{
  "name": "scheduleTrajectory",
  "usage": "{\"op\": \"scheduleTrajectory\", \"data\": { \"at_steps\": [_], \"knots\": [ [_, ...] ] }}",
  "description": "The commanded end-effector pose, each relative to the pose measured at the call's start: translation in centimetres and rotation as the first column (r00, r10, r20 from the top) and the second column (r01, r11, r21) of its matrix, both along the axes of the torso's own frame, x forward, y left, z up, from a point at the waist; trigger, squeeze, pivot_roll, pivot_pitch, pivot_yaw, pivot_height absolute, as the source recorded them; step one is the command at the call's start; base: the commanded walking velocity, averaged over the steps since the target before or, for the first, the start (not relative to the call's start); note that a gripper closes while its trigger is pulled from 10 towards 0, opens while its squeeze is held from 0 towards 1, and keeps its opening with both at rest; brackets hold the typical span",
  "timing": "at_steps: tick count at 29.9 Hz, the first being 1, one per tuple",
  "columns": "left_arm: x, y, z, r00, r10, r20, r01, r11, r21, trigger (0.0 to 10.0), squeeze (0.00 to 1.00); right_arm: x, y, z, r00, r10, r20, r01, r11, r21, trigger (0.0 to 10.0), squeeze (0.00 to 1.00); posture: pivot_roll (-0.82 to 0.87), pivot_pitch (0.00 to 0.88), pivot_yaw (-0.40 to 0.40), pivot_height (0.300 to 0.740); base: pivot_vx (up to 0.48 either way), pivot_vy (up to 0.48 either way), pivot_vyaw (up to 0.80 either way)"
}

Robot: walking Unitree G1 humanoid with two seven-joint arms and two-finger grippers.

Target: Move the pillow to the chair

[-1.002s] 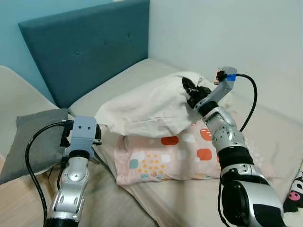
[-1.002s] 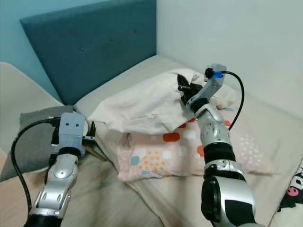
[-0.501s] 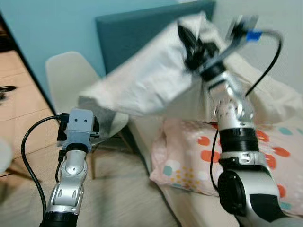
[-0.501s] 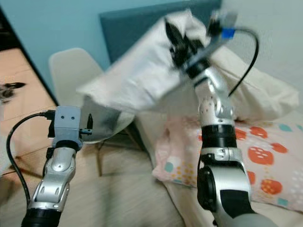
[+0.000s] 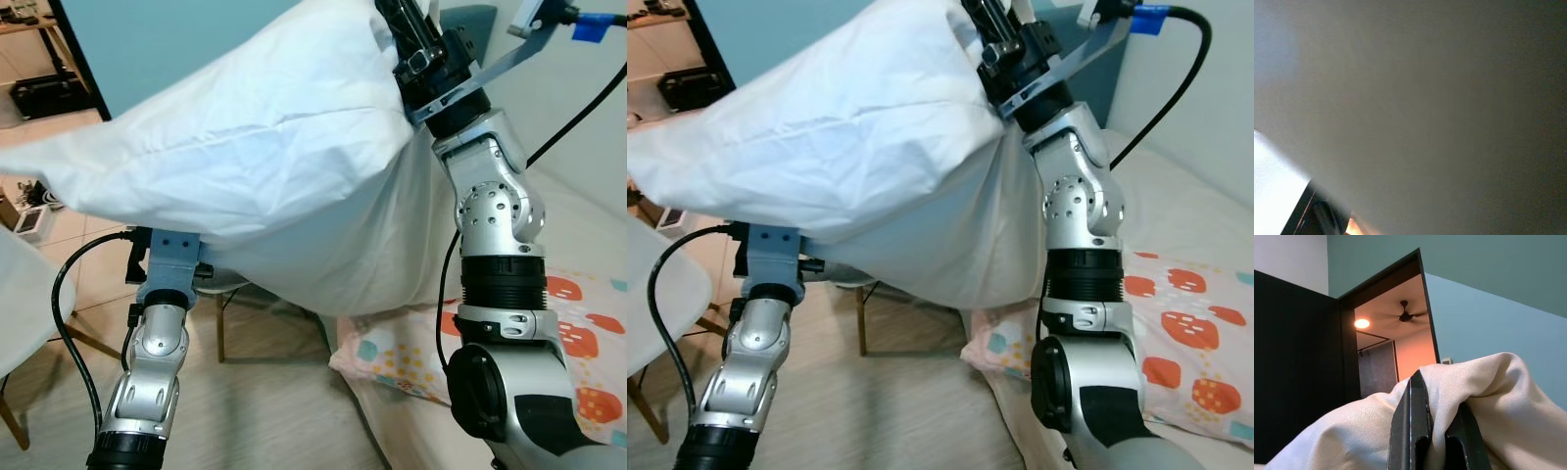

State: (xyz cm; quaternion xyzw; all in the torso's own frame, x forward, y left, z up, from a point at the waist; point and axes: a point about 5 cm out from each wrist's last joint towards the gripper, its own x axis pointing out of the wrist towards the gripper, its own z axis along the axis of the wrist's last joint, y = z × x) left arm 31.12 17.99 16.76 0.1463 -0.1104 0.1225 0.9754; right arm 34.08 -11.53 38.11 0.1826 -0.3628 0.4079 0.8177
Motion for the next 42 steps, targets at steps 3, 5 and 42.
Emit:
{"op": "scheduleTrajectory", "data": {
  "at_steps": [3,5,42],
  "knots": [
    [0.1,-0.2,0.8,0.999,-0.029,0.042,0.029,1.000,0.005,10.0,0.00,-0.1,1.9,-1.8,0.998,0.028,-0.062,-0.030,0.999,-0.031,0.0,0.00,-0.19,0.010,0.007,0.740,0.000,0.000,0.79],
    [0.1,-0.2,0.8,0.999,-0.030,0.042,0.030,1.000,0.003,10.0,0.00,0.0,2.0,-2.2,0.996,0.031,-0.080,-0.034,0.999,-0.035,0.0,0.00,-0.19,0.010,0.007,0.740,0.000,0.000,0.79],
    [0.2,-0.8,0.8,0.998,-0.036,0.043,0.039,0.998,-0.051,10.0,0.00,-2.1,7.2,-9.3,0.944,0.178,-0.278,-0.223,0.965,-0.136,0.0,0.00,-0.19,0.004,0.005,0.740,0.000,-0.096,0.78]
  ]
}}
